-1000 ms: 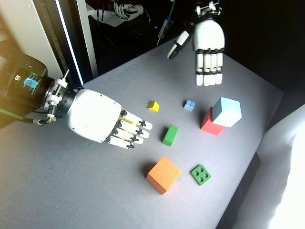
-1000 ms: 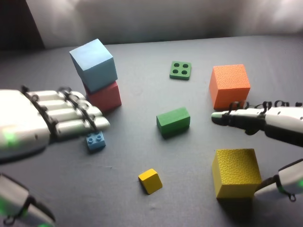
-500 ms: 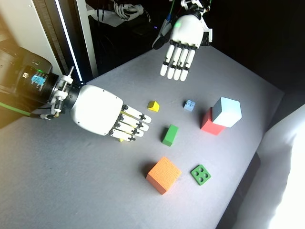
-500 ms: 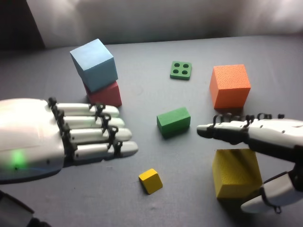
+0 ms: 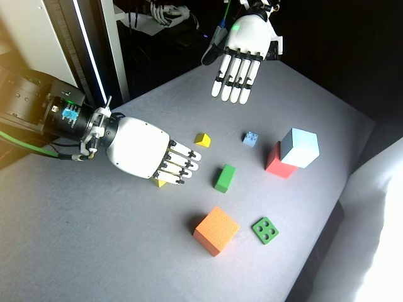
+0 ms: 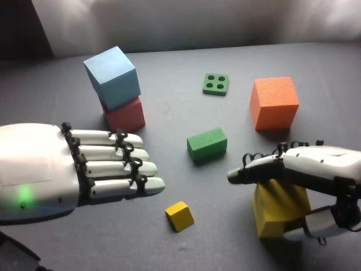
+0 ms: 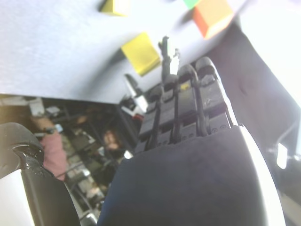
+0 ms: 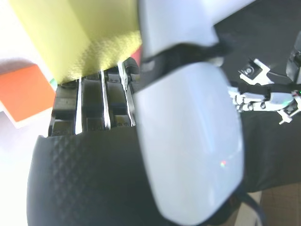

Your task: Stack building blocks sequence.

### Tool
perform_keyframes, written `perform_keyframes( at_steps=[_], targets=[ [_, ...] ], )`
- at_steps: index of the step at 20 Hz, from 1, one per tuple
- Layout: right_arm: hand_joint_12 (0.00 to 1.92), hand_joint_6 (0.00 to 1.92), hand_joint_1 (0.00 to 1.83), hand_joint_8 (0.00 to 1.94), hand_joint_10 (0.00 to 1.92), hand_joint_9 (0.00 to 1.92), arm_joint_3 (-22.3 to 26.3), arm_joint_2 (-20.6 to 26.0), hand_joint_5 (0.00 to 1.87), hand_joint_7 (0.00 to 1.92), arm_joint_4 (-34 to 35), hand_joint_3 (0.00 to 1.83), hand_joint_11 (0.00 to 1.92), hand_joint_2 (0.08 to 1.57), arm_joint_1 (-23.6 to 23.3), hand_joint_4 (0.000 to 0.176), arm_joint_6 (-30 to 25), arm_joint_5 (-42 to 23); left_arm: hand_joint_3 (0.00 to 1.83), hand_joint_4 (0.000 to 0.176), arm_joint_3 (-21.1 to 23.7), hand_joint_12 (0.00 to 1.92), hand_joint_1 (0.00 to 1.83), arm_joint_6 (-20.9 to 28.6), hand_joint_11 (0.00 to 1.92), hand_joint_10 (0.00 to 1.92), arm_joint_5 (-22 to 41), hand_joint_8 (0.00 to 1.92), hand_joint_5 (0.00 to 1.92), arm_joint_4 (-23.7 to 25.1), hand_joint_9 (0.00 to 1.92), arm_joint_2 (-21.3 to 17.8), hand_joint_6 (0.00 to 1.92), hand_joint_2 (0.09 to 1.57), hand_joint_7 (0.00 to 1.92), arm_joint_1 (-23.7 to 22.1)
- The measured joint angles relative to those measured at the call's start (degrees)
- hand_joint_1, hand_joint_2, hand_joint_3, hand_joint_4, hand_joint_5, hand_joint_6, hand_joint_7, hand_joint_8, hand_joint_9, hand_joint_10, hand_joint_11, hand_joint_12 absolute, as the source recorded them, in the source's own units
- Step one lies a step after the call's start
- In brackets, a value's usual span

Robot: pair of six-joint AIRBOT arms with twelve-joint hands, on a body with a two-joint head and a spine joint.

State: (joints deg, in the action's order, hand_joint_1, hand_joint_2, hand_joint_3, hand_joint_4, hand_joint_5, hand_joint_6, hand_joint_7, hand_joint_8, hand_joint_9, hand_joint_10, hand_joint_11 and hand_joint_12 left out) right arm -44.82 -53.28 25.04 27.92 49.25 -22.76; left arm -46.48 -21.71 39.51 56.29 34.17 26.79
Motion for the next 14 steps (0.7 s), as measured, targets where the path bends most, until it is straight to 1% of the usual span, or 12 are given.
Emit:
perform_keyframes(
  at_steps=[1,2,3,4,6,8,9,10,11,12,13,14],
  targets=[
    [0.81,0.02,1.39,0.01,0.02,0.76,-0.2,-0.15,0.82,0.82,-0.02,0.0,0.46,1.11,0.0,0.0,0.07,-0.39,0.01,0.0,0.0,0.07,0.41,0.2,0.05,0.0,-0.04,0.0,0.0,0.13,0.06,0.0,0.0,0.88,0.05,0.0],
    [0.78,0.87,1.37,0.66,1.02,0.78,-0.72,-0.46,0.93,0.97,0.02,0.0,0.64,1.13,0.0,0.0,0.13,-0.96,0.01,0.0,0.0,0.08,0.44,0.61,0.05,0.0,-0.07,0.0,0.0,0.28,0.06,0.0,0.0,0.88,0.05,0.0],
    [0.82,1.07,1.36,0.88,1.21,0.76,-0.79,-0.55,0.95,0.96,0.0,0.0,0.73,1.14,0.0,0.0,0.13,-1.11,0.01,0.0,0.0,0.08,0.44,0.92,0.05,0.01,-0.07,0.01,0.01,0.44,0.07,0.0,0.0,0.89,0.07,0.0],
    [0.84,1.13,1.36,0.92,1.23,0.77,-0.83,-0.55,0.94,0.96,-0.04,0.0,0.77,1.14,0.02,0.0,0.22,-1.33,0.01,0.0,0.0,0.09,0.42,1.22,0.06,0.01,-0.02,0.01,0.01,0.9,0.07,0.0,0.0,0.89,0.07,0.0],
    [0.85,1.1,1.37,0.85,1.15,0.85,-0.94,-0.55,0.97,1.01,-0.11,0.0,0.83,1.12,0.02,0.0,0.39,-1.86,0.0,0.0,0.0,0.3,0.44,1.27,0.0,0.0,-0.04,0.0,0.04,1.27,0.1,0.0,0.0,0.89,0.1,0.0],
    [0.85,1.06,1.37,0.85,1.18,0.85,-1.11,-0.55,0.97,1.01,-0.2,0.0,0.84,1.12,0.02,0.0,0.35,-1.84,0.0,0.0,0.0,0.31,0.44,1.29,0.0,0.0,-0.04,0.0,0.03,1.27,0.11,0.0,0.0,0.9,0.1,0.0],
    [1.38,1.06,1.46,0.83,1.06,0.87,-1.18,-0.46,0.94,1.0,-0.22,0.0,0.82,1.11,0.0,0.0,0.33,-1.84,0.0,0.0,0.0,0.23,0.43,1.29,0.0,0.0,-0.04,0.0,0.01,1.27,0.07,0.0,0.0,0.91,0.06,0.0],
    [1.51,1.08,1.48,0.85,1.05,0.86,-1.16,-0.15,0.93,0.98,-0.24,0.0,0.79,1.12,-0.09,0.0,0.33,-1.77,0.0,0.0,0.0,0.22,0.43,1.29,0.0,0.01,-0.04,0.01,0.0,1.25,0.07,0.0,0.0,0.92,0.05,0.0],
    [1.15,1.11,1.39,0.88,1.15,0.85,-1.16,0.28,0.94,0.98,-0.2,0.0,0.77,1.12,-0.57,0.0,0.33,-1.27,0.0,0.0,0.0,0.28,0.43,1.29,0.0,0.01,-0.04,0.01,0.03,1.16,0.1,0.0,0.0,0.9,0.1,-0.02],
    [1.0,1.11,1.37,0.91,1.17,0.85,-1.18,0.94,0.94,0.97,-0.2,0.0,0.79,1.12,-1.7,0.0,0.37,-0.87,0.0,0.0,0.0,0.27,0.41,1.29,0.0,0.0,-0.11,0.0,0.03,1.14,0.1,0.0,0.0,0.9,0.1,-0.02],
    [1.44,1.07,1.46,0.86,1.09,0.85,-1.18,1.7,0.93,0.98,-0.5,0.0,0.78,1.12,-3.37,0.0,0.35,-0.96,0.0,0.0,0.0,0.26,0.43,1.29,0.0,0.0,-0.11,0.0,0.02,1.18,0.1,0.0,0.0,0.91,0.09,-0.2],
    [1.53,1.06,1.48,0.86,1.08,0.85,-1.29,2.23,0.93,0.98,-1.86,0.0,0.79,1.12,-4.81,0.0,0.39,-1.33,0.01,0.0,0.09,0.24,0.42,1.29,0.0,0.0,-0.07,0.0,0.01,1.03,0.08,0.0,0.0,0.92,0.07,-0.24]
  ],
)
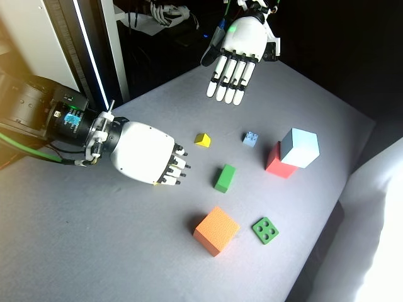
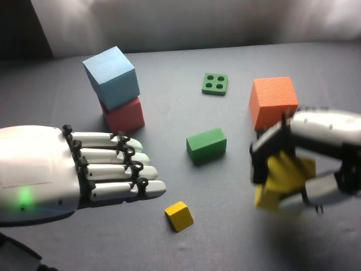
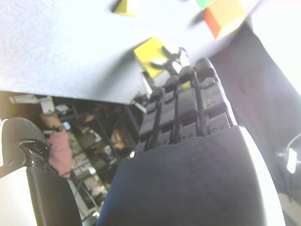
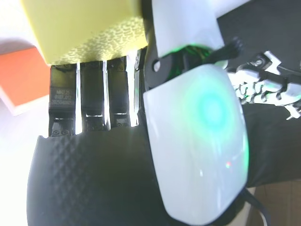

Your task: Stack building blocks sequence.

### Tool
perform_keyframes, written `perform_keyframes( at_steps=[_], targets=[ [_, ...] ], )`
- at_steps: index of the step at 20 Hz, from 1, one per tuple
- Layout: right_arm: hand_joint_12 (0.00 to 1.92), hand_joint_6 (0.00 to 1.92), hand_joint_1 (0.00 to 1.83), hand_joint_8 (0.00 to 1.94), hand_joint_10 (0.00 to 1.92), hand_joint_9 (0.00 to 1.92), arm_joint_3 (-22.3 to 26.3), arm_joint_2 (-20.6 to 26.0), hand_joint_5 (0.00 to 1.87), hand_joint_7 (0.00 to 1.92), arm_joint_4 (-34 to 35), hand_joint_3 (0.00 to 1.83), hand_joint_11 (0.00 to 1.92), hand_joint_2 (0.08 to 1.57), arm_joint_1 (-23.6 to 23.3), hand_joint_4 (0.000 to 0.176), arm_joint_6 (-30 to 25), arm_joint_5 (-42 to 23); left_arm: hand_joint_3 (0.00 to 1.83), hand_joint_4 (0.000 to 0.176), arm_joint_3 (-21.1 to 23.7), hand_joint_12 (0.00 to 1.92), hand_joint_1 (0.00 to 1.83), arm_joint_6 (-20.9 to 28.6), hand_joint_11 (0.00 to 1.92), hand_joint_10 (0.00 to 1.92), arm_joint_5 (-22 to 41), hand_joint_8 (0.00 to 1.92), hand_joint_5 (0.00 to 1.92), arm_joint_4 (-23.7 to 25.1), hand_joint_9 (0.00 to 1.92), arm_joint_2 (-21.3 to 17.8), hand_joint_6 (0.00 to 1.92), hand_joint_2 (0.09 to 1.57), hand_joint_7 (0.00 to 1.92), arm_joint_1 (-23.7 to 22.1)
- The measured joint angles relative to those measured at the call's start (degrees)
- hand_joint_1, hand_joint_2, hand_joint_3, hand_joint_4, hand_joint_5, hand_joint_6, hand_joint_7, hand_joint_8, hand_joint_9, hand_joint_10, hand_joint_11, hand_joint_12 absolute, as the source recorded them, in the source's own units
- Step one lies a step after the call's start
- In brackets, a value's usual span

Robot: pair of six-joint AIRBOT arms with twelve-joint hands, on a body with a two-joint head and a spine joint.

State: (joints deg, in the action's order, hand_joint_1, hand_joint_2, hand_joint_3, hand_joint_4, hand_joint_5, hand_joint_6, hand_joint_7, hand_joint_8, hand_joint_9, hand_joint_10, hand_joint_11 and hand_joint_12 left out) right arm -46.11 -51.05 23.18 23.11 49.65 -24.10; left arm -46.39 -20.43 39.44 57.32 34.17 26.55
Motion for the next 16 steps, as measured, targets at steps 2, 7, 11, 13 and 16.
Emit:
perform_keyframes(
  at_steps=[2,7,11,13,16],
  targets=[
    [1.51,1.04,1.49,0.82,1.04,0.86,-0.13,0.81,0.94,1.0,-2.62,0.0,0.82,1.11,-3.02,0.0,0.0,-0.72,0.0,0.0,0.04,0.22,0.42,0.2,0.0,0.0,0.0,0.0,0.0,-0.09,0.07,0.0,0.0,0.92,0.06,0.0],
    [1.52,1.07,1.49,0.85,1.03,0.86,-5.09,-0.15,0.93,0.99,-9.53,0.0,0.8,1.11,-13.49,0.0,1.25,8.61,0.0,0.0,0.04,0.22,0.44,0.35,0.0,0.0,0.0,0.0,0.02,-0.09,0.08,0.0,0.0,0.91,0.07,-0.48],
    [1.53,1.06,1.48,0.89,1.06,0.84,-13.09,-3.43,0.93,0.98,-12.15,0.0,0.79,1.12,-21.68,0.0,1.18,17.44,0.0,0.0,0.04,0.3,0.43,0.37,0.0,0.01,0.0,0.0,0.04,-0.09,0.12,0.0,0.0,0.91,0.11,-0.68],
    [1.55,1.12,1.48,0.92,1.09,0.82,-17.05,-5.31,0.9,0.95,-14.1,0.0,0.78,1.13,-23.85,0.0,1.22,22.05,0.0,0.0,0.04,0.28,0.41,0.39,0.0,0.0,-0.39,0.0,0.04,-0.02,0.11,0.0,0.0,0.91,0.11,-0.87],
    [1.52,1.09,1.49,0.83,1.05,0.85,-22.62,-9.14,0.91,1.01,-14.73,0.0,0.8,1.11,-26.84,0.0,1.25,27.45,0.0,0.0,0.04,0.24,0.43,1.42,0.0,0.0,-0.37,0.0,0.02,0.76,0.09,0.0,0.0,0.92,0.09,-1.44]
  ],
)
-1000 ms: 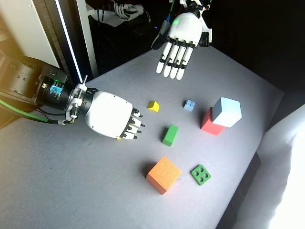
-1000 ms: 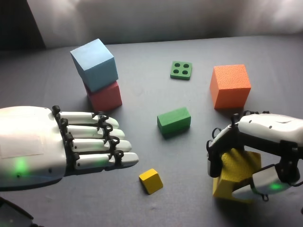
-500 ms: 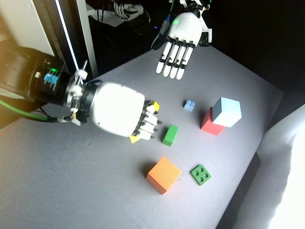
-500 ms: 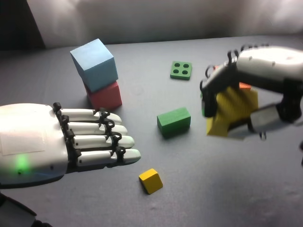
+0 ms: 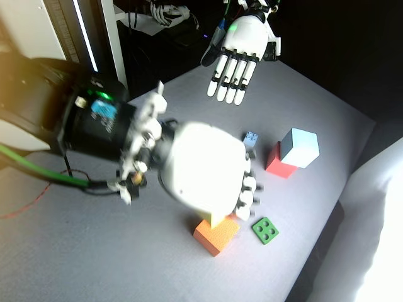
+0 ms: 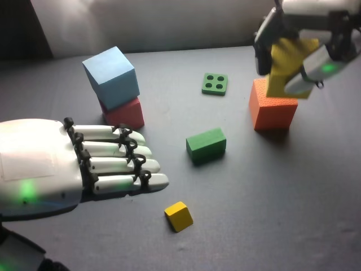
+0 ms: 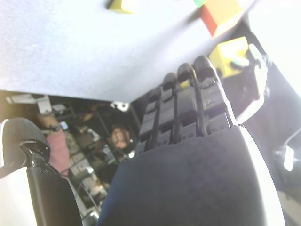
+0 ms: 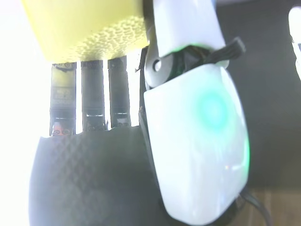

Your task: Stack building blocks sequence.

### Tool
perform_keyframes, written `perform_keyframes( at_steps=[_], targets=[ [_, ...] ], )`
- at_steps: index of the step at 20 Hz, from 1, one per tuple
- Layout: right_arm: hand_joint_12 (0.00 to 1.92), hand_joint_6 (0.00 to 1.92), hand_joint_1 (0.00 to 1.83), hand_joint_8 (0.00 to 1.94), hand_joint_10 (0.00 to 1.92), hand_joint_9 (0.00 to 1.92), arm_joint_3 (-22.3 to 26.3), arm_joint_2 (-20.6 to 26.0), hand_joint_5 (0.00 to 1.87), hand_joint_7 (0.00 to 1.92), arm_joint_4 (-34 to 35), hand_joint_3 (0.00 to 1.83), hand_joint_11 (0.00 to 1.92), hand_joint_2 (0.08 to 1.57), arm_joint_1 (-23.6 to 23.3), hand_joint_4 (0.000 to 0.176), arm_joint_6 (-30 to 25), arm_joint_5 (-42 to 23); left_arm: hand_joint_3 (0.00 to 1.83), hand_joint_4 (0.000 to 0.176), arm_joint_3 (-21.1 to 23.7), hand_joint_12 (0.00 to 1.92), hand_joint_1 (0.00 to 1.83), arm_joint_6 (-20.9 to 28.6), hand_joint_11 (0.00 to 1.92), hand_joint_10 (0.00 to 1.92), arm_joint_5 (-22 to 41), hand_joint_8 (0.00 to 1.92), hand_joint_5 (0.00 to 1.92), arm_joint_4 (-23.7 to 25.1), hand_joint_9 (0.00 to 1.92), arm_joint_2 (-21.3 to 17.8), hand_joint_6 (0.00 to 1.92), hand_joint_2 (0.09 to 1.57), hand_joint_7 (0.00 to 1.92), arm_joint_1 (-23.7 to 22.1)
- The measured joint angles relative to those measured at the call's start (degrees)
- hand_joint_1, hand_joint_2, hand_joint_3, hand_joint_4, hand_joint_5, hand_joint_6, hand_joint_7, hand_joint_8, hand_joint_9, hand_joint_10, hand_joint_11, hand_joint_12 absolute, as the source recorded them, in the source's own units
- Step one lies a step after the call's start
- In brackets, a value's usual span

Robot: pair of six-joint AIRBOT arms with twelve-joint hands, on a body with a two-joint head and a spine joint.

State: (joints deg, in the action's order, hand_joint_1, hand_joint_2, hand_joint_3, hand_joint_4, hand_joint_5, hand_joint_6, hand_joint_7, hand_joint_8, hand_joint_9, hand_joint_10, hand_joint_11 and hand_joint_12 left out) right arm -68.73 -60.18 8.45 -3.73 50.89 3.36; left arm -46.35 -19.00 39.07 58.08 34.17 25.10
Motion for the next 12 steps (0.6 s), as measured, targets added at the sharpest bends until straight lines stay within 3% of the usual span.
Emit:
perform_keyframes(
  at_steps=[5,8,12],
  targets=[
    [1.47,1.02,1.49,0.77,0.97,0.91,-3.08,-3.17,0.95,1.04,2.47,0.0,0.84,1.09,-1.42,0.0,-0.96,1.84,0.0,0.0,0.04,0.2,0.42,0.7,0.0,0.0,-0.09,0.0,0.01,1.36,0.09,0.0,0.0,0.94,0.09,-0.04],
    [1.46,1.01,1.49,0.78,0.98,0.89,-6.19,-4.52,0.95,1.05,5.38,0.0,0.85,1.09,-0.42,0.0,-1.14,1.46,0.0,0.0,0.04,0.3,0.41,0.7,0.0,0.01,-0.07,0.01,0.04,1.49,0.12,0.0,0.0,0.92,0.11,-0.37],
    [1.47,1.02,1.49,0.8,0.99,0.89,-8.87,-5.68,0.95,1.03,6.05,0.0,0.84,1.1,1.31,0.0,-1.53,0.92,0.0,0.0,0.04,0.25,0.42,0.72,0.0,0.0,-0.11,0.0,0.01,1.55,0.1,0.17,0.0,0.93,0.09,-0.76]
  ],
)
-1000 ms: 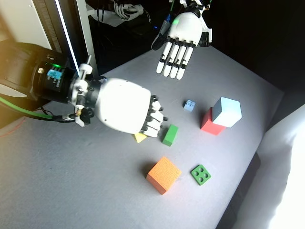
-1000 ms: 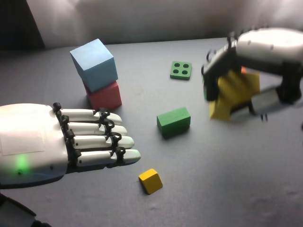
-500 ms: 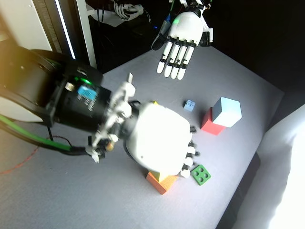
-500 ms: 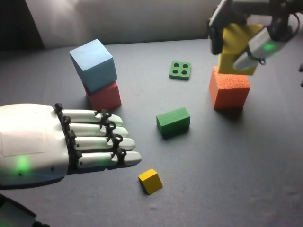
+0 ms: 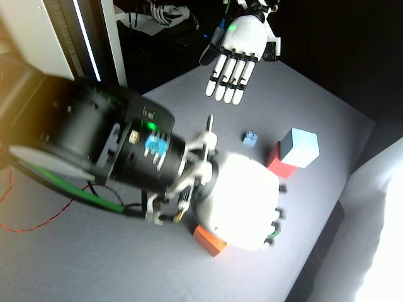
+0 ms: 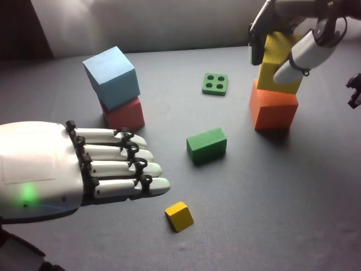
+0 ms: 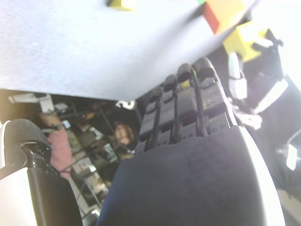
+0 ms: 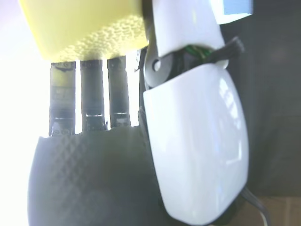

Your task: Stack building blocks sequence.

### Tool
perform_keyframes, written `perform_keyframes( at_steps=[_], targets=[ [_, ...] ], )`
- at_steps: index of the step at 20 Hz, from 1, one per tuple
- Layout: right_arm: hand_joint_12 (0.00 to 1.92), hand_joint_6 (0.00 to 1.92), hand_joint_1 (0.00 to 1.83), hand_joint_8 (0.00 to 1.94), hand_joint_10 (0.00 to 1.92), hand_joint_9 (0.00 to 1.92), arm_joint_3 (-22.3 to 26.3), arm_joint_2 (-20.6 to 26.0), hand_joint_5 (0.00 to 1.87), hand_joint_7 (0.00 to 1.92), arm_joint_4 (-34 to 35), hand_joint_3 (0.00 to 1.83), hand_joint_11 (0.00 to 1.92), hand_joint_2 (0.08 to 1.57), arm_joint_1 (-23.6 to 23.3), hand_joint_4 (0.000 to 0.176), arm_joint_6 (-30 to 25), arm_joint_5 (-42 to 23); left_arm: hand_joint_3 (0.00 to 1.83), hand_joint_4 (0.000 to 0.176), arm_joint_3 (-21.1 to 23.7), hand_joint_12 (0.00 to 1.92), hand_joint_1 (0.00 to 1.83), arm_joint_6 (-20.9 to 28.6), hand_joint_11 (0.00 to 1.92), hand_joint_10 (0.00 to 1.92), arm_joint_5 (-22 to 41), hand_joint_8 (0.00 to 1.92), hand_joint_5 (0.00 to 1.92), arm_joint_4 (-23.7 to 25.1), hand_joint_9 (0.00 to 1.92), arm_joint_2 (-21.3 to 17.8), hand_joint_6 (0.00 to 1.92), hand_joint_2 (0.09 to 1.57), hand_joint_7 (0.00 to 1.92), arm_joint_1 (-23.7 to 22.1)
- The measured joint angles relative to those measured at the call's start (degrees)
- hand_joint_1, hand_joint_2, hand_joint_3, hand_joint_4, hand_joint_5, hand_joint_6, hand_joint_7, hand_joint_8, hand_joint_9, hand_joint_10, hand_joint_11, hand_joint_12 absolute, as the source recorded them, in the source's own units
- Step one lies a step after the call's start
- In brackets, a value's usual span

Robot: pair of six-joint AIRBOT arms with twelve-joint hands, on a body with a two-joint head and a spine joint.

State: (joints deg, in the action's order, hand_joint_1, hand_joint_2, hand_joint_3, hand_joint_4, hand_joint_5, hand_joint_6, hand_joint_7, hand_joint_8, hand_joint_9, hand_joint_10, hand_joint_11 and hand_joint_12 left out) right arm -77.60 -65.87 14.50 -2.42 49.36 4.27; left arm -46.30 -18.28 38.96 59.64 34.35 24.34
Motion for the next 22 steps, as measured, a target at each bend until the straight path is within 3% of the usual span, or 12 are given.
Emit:
perform_keyframes(
  at_steps=[5,9,10,11,12,13,16,19,20,22],
  targets=[
    [1.49,1.04,1.49,0.85,1.02,0.87,-1.66,-1.33,0.93,1.0,0.11,0.0,0.82,1.11,0.52,0.0,-2.25,-0.96,0.0,0.0,0.0,0.22,0.41,0.39,0.0,0.0,-0.02,0.0,0.0,0.59,0.08,0.42,0.0,0.93,0.06,-0.2],
    [1.47,0.99,1.49,0.79,1.0,0.89,-2.58,-1.92,0.96,1.05,0.09,0.0,0.84,1.1,0.96,0.0,-3.54,-1.38,0.0,0.0,0.0,0.21,0.46,0.42,0.0,0.0,0.0,0.0,0.0,0.63,0.09,0.44,0.0,0.93,0.07,-0.42],
    [1.47,1.01,1.49,0.8,0.99,0.88,-2.58,-2.03,0.95,1.04,0.11,0.0,0.83,1.1,1.29,0.0,-3.85,-1.29,0.0,0.0,0.0,0.29,0.41,0.37,0.0,0.01,-0.02,0.01,0.02,0.63,0.12,0.44,0.0,0.92,0.1,-0.44],
    [1.5,1.08,1.49,0.85,1.04,0.85,-2.58,-2.12,0.91,1.02,0.11,0.0,0.82,1.11,1.29,0.0,-4.35,-1.07,0.0,0.0,0.0,0.24,0.41,0.39,0.0,0.0,-0.02,0.0,0.01,0.61,0.09,0.44,0.0,0.93,0.08,-0.42],
    [1.12,1.09,1.39,0.86,1.12,0.85,-2.58,-2.16,0.93,1.04,0.11,0.0,0.79,1.11,1.29,0.0,-4.59,-1.05,0.0,0.0,0.0,0.23,0.42,0.42,0.0,0.0,-0.02,0.0,0.01,0.63,0.09,0.44,0.0,0.93,0.08,-0.42],
    [1.42,1.05,1.47,0.82,1.05,0.86,-2.58,-2.16,0.93,1.04,0.11,0.0,0.82,1.11,1.44,0.0,-4.66,-1.14,0.0,0.0,0.0,0.21,0.42,0.42,0.0,0.0,0.0,0.0,0.0,0.63,0.07,0.44,0.0,0.94,0.06,-0.42],
    [1.45,1.01,1.49,0.77,0.99,0.89,-2.62,-2.45,0.95,1.06,0.59,0.0,0.85,1.09,2.45,0.0,-4.76,-1.11,0.0,0.0,0.0,0.35,0.42,0.39,0.0,0.0,-0.07,0.0,0.04,0.63,0.12,0.44,0.0,0.9,0.11,-0.42],
    [1.49,1.03,1.49,0.83,1.02,0.87,-2.62,-2.51,0.94,1.01,0.79,0.0,0.82,1.1,2.45,0.0,-4.79,-0.98,0.0,0.0,0.0,0.32,0.41,0.44,0.0,0.01,-0.09,0.01,0.03,0.63,0.12,0.44,0.01,0.91,0.11,-0.44],
    [1.14,1.09,1.39,0.9,1.15,0.84,-2.62,-2.51,0.94,1.0,0.79,0.0,0.77,1.12,2.45,0.0,-4.79,-0.85,0.0,0.0,0.0,0.27,0.4,0.5,0.0,0.0,-0.15,0.0,0.02,0.74,0.11,0.44,0.0,0.92,0.1,-0.66],
    [0.96,1.16,1.36,0.99,1.25,0.78,-2.62,-2.51,0.9,0.96,0.83,0.0,0.7,1.14,2.45,0.0,-4.79,-0.92,0.0,0.0,0.0,0.21,0.39,0.57,0.0,0.0,-0.13,0.0,0.0,0.76,0.09,0.48,0.0,0.94,0.07,-0.7]
  ],
)
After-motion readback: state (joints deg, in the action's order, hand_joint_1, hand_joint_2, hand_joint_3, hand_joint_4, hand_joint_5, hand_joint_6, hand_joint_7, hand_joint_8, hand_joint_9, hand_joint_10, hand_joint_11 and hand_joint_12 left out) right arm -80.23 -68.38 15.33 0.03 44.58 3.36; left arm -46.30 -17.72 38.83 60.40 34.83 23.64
